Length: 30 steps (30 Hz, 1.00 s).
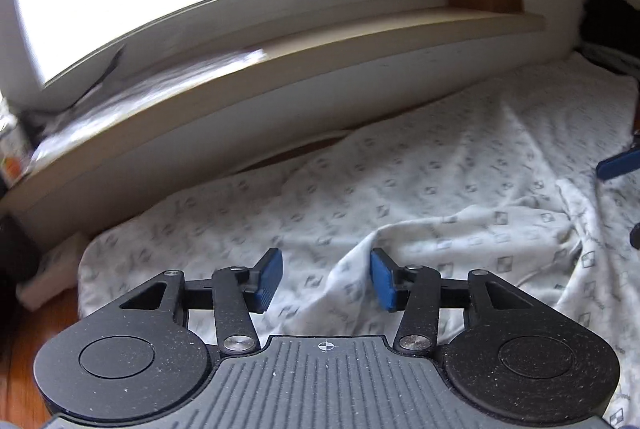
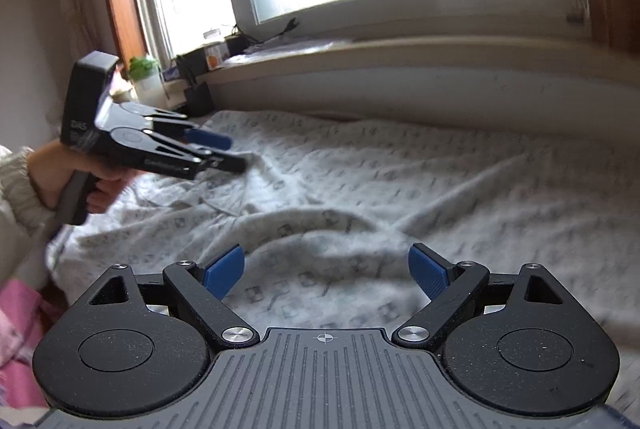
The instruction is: Fold clothes
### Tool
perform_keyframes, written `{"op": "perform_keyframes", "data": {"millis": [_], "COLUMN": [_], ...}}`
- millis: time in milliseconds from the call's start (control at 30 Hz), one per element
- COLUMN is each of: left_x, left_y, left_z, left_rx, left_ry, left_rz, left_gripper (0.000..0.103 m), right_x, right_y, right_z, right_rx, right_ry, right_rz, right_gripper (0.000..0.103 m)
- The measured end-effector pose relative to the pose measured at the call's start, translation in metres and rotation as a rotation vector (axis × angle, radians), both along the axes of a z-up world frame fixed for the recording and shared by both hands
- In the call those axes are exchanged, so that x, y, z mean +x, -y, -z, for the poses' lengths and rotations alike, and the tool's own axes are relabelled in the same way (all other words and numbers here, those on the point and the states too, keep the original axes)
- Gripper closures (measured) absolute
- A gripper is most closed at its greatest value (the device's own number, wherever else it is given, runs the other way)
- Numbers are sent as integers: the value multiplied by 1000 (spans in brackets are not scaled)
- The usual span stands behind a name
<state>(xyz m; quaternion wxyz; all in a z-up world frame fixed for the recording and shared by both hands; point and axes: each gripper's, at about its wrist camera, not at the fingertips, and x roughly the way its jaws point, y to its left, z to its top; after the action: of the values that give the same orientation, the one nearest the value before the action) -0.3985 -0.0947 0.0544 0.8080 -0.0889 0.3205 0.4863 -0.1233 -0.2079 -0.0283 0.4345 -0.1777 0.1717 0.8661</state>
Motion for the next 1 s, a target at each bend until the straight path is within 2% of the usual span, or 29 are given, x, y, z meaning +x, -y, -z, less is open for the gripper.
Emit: {"op": "perform_keyframes", "data": {"millis": [67,100,200,300,367,467,600,867,1000], "left_x": [-9,-13,-22,-23,-24,-25,-13,35,28], "left_y": [1,0,-3,-6,-9,-14,-16,-16,-9], "left_z": [6,8,13,14,16,16,16,17,15], "left_rx": [-16,-24,-32,-22,-35,-71,-76,-76,-75], "left_ry": [18,22,69,80,107,143,139,133,133], "left_rz": [-15,-19,-16,-6,-2,9,47,84,71], "left_gripper": [51,51,49,47,47,46,46,44,43], "right_x": [-4,-6,-19,-41,-51,-43,-26,20,22], "right_y": [-1,-6,-26,-38,-45,-52,-50,-52,-51], "right_z": [-10,-13,-15,-3,9,13,13,13,14], "right_rx": [67,61,18,-5,-45,-90,-86,-92,-87], "right_ry": [30,21,0,72,120,94,116,109,112], "right_rz": [10,-2,-47,-91,-114,-112,-100,-14,-5], "right_gripper": [32,37,38,40,48,49,49,49,48]}}
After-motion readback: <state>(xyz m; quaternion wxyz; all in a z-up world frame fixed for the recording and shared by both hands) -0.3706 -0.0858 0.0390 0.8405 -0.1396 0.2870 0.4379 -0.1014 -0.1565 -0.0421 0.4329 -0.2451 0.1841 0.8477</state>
